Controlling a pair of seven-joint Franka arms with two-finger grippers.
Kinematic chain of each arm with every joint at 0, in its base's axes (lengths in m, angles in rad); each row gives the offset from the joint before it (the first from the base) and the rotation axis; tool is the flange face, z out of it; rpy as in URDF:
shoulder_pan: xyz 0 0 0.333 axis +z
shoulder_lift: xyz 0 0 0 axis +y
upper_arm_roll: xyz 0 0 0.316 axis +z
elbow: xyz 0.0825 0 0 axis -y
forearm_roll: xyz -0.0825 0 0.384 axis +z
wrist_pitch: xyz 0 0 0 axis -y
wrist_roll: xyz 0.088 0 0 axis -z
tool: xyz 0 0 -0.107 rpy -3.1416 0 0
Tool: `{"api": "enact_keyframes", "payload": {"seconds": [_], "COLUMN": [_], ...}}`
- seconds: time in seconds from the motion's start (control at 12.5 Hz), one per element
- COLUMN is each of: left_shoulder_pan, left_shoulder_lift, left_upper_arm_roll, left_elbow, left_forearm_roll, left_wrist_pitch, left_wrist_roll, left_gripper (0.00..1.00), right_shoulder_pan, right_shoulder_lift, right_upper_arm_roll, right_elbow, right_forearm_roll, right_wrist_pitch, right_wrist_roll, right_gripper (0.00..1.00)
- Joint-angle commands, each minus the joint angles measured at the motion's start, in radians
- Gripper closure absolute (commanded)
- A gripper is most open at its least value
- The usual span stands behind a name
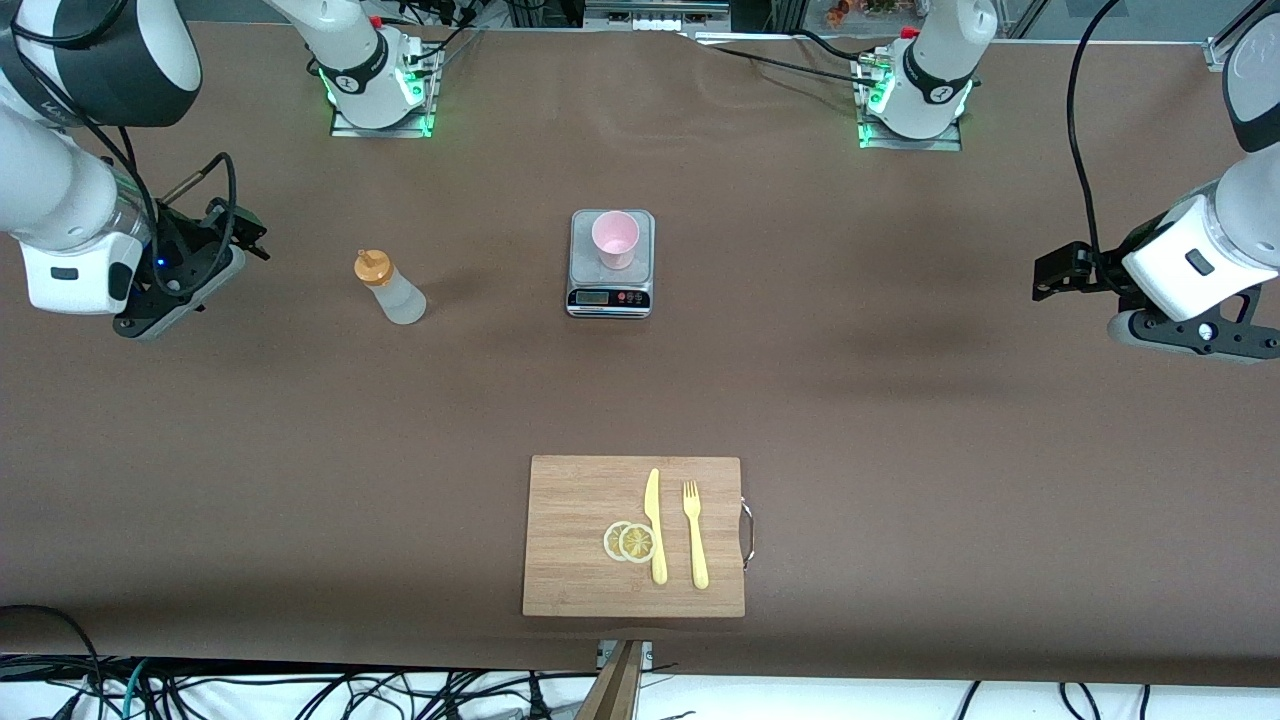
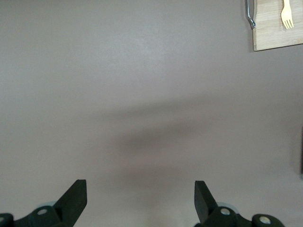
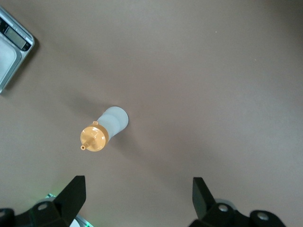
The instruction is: Add sauce to pink cup with both arms
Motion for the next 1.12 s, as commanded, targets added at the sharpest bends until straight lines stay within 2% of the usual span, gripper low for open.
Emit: {"api": "enact_keyframes", "payload": {"seconds": [0.0,0.32,0.56,0.96,1.04], "left_shoulder_pan": [0.004,0.004,0.005,0.004,0.004], "left_shoulder_lift": [0.02,0.02,0.02,0.02,0.02], "left_upper_arm_roll": [-0.001,-0.001,0.001,-0.001,-0.001], "left_elbow": [0.037,0.037,0.037,0.037,0.037], "left_forearm_roll": [-0.015,-0.015,-0.015,-0.015,-0.015], "left_wrist_pitch": [-0.014,-0.014,-0.014,-0.014,-0.014], "left_wrist_roll": [0.012,0.012,0.012,0.012,0.012], "left_gripper": [0.0,0.0,0.0,0.0,0.0], "right_shoulder_pan": [-0.002,-0.002,0.0,0.0,0.0], "right_shoulder_lift": [-0.025,-0.034,-0.052,-0.06,-0.063], "right_upper_arm_roll": [0.004,0.015,0.007,-0.003,-0.003], "right_elbow": [0.001,0.004,0.004,0.007,0.007], "right_forearm_roll": [0.009,0.011,0.058,0.063,0.063], "right_wrist_pitch": [0.001,-0.007,-0.006,-0.006,-0.007], "right_wrist_roll": [0.257,0.499,0.532,0.535,0.583], "right_gripper": [0.0,0.0,0.0,0.0,0.0]}}
